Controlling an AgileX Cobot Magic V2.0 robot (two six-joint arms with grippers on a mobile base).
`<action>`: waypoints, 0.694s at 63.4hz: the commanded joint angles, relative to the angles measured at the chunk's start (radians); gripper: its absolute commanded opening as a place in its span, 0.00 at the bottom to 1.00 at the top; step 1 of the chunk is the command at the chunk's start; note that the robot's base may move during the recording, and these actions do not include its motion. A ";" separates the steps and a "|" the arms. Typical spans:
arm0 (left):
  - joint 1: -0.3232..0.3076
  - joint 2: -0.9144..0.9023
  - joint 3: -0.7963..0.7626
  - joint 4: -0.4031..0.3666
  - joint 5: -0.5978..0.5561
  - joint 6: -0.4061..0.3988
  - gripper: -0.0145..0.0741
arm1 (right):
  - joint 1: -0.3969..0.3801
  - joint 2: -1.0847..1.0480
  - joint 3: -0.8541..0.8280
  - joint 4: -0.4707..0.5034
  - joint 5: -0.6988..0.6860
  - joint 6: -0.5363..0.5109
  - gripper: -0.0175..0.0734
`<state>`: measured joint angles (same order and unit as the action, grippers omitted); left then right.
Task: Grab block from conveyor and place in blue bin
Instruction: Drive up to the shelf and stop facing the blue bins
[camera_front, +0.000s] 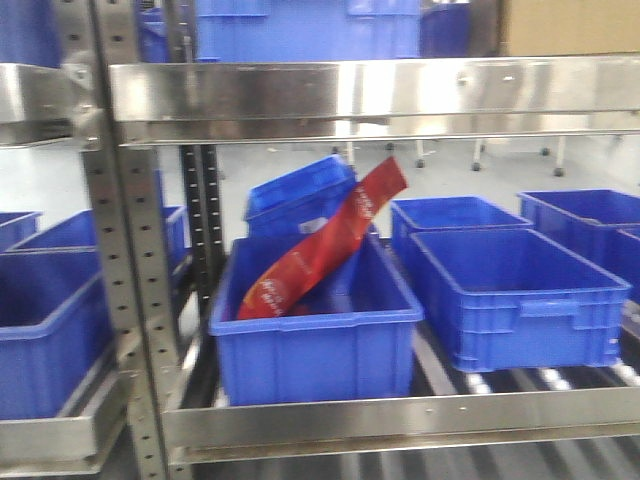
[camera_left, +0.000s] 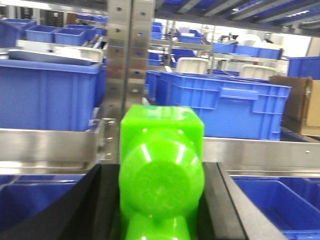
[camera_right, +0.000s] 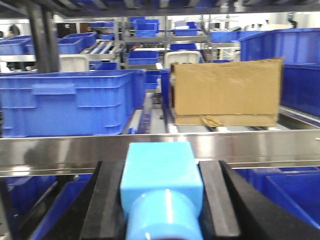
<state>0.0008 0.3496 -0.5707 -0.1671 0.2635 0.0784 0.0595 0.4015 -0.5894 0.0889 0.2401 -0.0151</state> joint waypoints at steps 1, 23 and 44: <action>-0.005 -0.004 -0.002 -0.001 -0.019 -0.002 0.04 | -0.005 -0.005 0.001 0.000 -0.017 -0.003 0.01; -0.005 -0.004 -0.002 -0.001 -0.019 -0.002 0.04 | -0.005 -0.005 0.001 0.000 -0.017 -0.003 0.01; -0.005 -0.004 -0.002 -0.001 -0.019 -0.002 0.04 | -0.005 -0.005 0.001 0.000 -0.017 -0.003 0.01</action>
<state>0.0008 0.3496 -0.5707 -0.1671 0.2619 0.0784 0.0595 0.4015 -0.5894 0.0889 0.2401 -0.0151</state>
